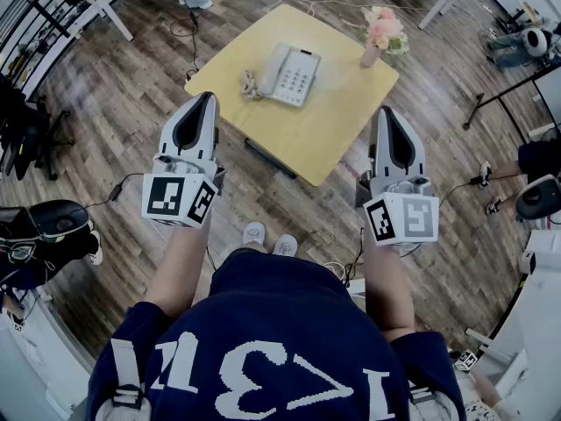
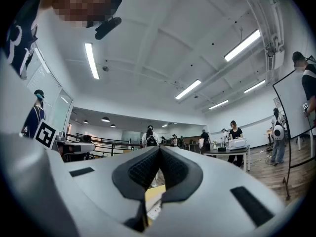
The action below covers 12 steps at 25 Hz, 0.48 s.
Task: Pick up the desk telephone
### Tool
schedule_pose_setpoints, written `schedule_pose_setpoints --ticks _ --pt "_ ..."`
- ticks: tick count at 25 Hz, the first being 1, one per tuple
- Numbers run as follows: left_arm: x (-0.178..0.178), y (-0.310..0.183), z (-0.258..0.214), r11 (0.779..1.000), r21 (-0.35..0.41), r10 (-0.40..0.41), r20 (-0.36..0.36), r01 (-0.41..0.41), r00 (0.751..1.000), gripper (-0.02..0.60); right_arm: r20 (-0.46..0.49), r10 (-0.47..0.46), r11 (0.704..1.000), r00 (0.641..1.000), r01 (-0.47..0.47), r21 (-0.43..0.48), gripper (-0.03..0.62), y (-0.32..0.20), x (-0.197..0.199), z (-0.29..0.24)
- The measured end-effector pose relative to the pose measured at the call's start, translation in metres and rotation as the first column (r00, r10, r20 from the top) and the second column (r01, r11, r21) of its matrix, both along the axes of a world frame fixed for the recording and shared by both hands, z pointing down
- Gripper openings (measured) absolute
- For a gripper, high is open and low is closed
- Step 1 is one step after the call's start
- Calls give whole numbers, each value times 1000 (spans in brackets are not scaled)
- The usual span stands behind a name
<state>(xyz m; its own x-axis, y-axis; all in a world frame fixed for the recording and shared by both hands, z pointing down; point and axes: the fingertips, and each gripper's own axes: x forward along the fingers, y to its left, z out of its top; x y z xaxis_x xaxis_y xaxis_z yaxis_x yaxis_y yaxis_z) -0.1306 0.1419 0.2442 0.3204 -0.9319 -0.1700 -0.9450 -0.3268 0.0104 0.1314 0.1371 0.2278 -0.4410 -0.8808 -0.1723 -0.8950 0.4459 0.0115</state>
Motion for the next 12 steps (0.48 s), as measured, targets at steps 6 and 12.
schedule_pose_setpoints --ticks 6,12 --pt "0 4 -8 1000 11 -7 -5 7 1000 20 16 -27 1000 999 27 15 25 7 2 -9" --pt "4 10 -9 1000 19 -17 -7 17 1000 20 48 -23 999 999 21 38 25 7 9 -13"
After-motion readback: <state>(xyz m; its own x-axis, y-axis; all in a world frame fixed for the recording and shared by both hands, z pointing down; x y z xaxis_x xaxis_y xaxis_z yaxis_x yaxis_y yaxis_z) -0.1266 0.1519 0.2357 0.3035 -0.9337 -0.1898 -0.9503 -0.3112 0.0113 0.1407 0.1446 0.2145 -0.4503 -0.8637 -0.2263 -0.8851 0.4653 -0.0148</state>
